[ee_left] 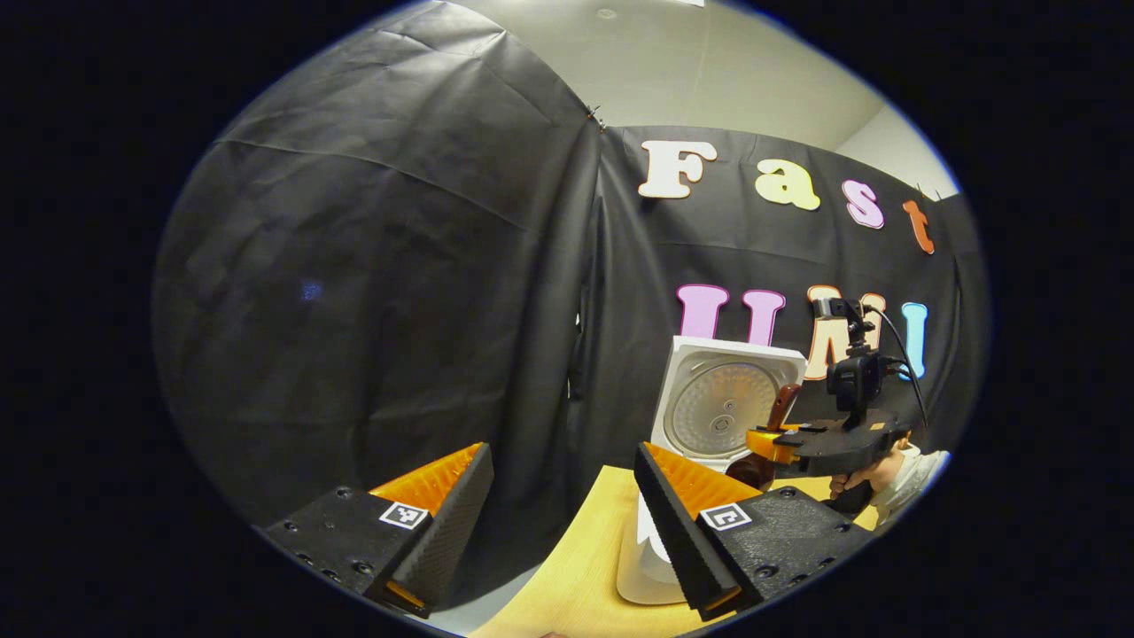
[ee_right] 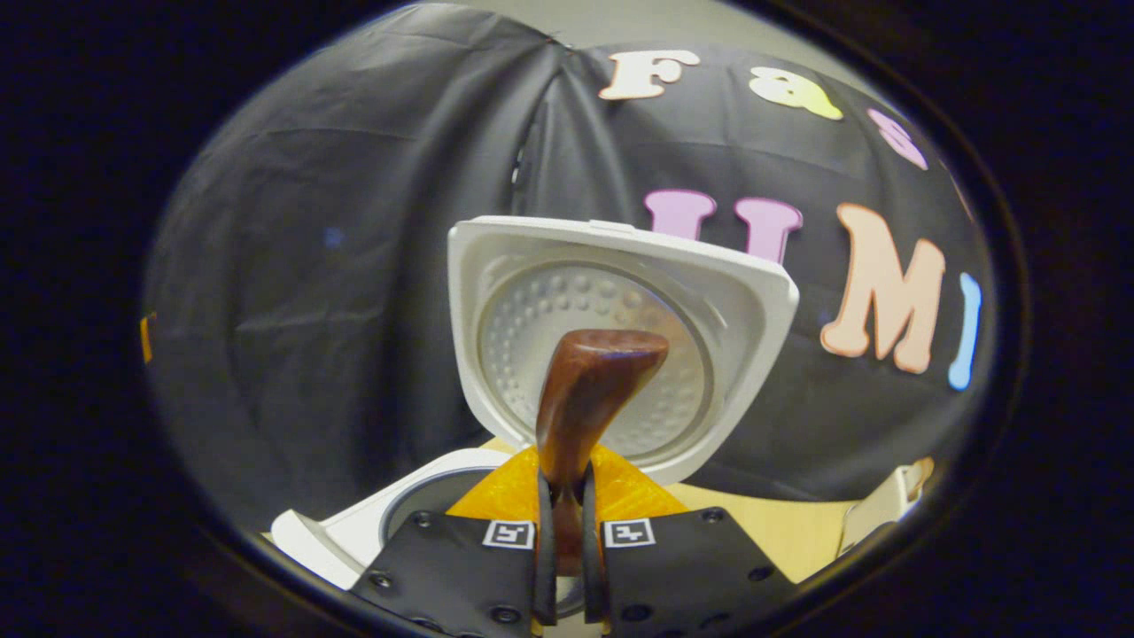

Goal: Close the left gripper, press the button to open the rice cooker; take a wooden spoon from the chopstick holder with the right hand, scoop a spoonful of rice and pour it into the rice cooker, then put the wooden spoon back into the chopstick holder.

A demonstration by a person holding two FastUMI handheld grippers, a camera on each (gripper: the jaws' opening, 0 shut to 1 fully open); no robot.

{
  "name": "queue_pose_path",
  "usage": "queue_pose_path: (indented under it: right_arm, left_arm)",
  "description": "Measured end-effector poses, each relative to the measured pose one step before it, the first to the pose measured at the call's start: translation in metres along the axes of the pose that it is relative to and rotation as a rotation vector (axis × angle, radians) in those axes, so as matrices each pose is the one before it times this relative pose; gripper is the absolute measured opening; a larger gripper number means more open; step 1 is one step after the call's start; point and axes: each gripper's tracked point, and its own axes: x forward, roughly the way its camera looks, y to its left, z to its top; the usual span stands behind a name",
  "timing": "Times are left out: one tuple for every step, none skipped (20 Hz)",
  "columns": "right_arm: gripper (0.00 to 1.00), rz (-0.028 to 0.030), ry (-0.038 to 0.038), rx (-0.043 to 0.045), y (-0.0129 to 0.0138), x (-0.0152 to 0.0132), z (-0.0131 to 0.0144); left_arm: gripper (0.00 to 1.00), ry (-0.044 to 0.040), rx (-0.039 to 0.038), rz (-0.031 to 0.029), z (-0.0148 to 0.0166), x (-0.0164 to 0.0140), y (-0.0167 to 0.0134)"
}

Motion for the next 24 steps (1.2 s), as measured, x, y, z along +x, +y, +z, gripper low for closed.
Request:
queue_pose_path:
  right_arm:
    - [0.15, 0.00377, -0.01264, -0.04551, 0.00328, -0.00177, 0.00170]
    - [0.16, -0.00043, -0.01480, -0.04853, 0.00045, -0.00185, 0.00331]
    - [0.14, -0.00371, -0.01747, -0.04673, 0.00208, -0.00370, 0.00205]
    - [0.12, -0.00314, -0.01840, -0.04400, 0.00098, -0.00342, 0.00307]
    - [0.12, -0.00147, -0.01504, -0.03835, -0.00021, -0.00268, 0.00270]
    - [0.13, 0.00115, -0.01071, -0.03019, 0.00046, -0.00323, 0.00168]
    - [0.13, 0.00461, -0.00151, -0.01046, 0.00037, -0.00217, -0.00109]
    - [0.13, 0.00955, 0.00773, 0.02114, 0.00044, -0.00273, -0.00148]
    - [0.14, 0.01557, 0.01282, 0.04984, -0.00067, -0.00222, -0.00036]
    - [0.14, 0.01028, 0.01543, 0.06523, -0.00237, -0.00168, -0.00187]
    - [0.14, 0.00310, 0.00865, 0.06402, -0.00663, -0.00094, 0.00075]
    - [0.14, -0.00091, 0.00304, 0.05301, -0.00783, -0.00334, 0.00277]
    - [0.15, -0.00548, 0.00136, 0.04308, -0.00831, -0.00548, 0.00233]
    - [0.16, -0.00786, 0.00231, 0.03212, -0.01008, -0.00647, 0.00245]
    - [0.16, -0.01105, 0.00074, 0.02714, -0.01057, -0.00645, 0.00129]
    - [0.14, -0.01231, -0.00190, 0.02007, -0.01019, -0.00805, 0.00215]
    - [0.15, -0.01610, -0.00344, 0.01436, -0.01161, -0.00807, 0.00326]
    - [0.13, -0.01969, -0.00425, 0.01023, -0.01247, -0.00826, 0.00180]
    - [0.13, -0.02168, -0.00326, 0.00797, -0.01306, -0.00849, 0.00073]
    - [0.13, -0.02007, 0.00064, 0.01044, -0.01423, -0.00789, 0.00092]
    - [0.13, -0.01779, 0.00326, 0.01279, -0.01448, -0.00942, -0.00315]
    - [0.13, -0.01682, 0.00137, 0.01450, -0.01434, -0.00960, -0.00211]
    - [0.13, -0.01836, 0.00301, 0.01257, -0.01573, -0.00809, -0.00179]
    - [0.13, -0.02155, 0.00300, 0.01175, -0.01631, -0.00810, -0.00168]
  left_arm:
    - [0.93, -0.00125, 0.00045, -0.00073, 0.00089, 0.00054, -0.00124]
    - [0.93, -0.00114, 0.00095, -0.00187, 0.00014, 0.00136, -0.00433]
    - [0.93, -0.00125, 0.00049, -0.00244, 0.00103, 0.00041, -0.00300]
    - [0.93, -0.00211, 0.00080, -0.00228, -0.00016, -0.00061, -0.00041]
    - [0.93, -0.00101, 0.00254, -0.00143, 0.00052, -0.00069, -0.00220]
    - [0.93, -0.00140, 0.00316, -0.00209, 0.00008, 0.00074, -0.00058]
    - [0.93, -0.00143, 0.00312, -0.00169, 0.00114, -0.00148, -0.00018]
    - [0.93, -0.00368, 0.00092, -0.00397, 0.00154, -0.00110, -0.00260]
    - [0.93, -0.00413, 0.00075, -0.00351, 0.00223, -0.00136, -0.00138]
    - [0.93, -0.00420, 0.00306, -0.00443, 0.00241, -0.00101, -0.00257]
    - [0.93, -0.00373, 0.00457, -0.00459, 0.00102, -0.00013, -0.00214]
    - [0.92, -0.00476, 0.00479, -0.00573, 0.00244, 0.00050, -0.00493]
    - [0.92, -0.00471, 0.00437, -0.00609, 0.00275, 0.00089, -0.00368]
    - [0.92, -0.00418, 0.00368, -0.00658, 0.00188, 0.00011, -0.00470]
    - [0.95, -0.00390, 0.00294, -0.00735, 0.00234, 0.00076, -0.00495]
    - [0.93, -0.00385, 0.00201, -0.00858, 0.00217, 0.00240, -0.00622]
    - [0.93, -0.00355, -0.00053, -0.00813, 0.00327, 0.00109, -0.00598]
    - [0.93, -0.00260, -0.00401, -0.01122, 0.00190, 0.00204, -0.00727]
    - [0.93, -0.00659, -0.00440, -0.01279, 0.00271, 0.00115, -0.00981]
    - [0.93, -0.00477, -0.00185, -0.01062, 0.00168, 0.00066, -0.00693]
    - [0.93, -0.00342, 0.00039, -0.01199, 0.00171, 0.00065, -0.00821]
    - [0.93, -0.00400, 0.00131, -0.00980, 0.00048, 0.00215, -0.00893]
    - [0.92, -0.00196, 0.00123, -0.01090, 0.00088, 0.00147, -0.00882]
    - [0.93, -0.00015, -0.00074, -0.01031, 0.00022, 0.00076, -0.00949]
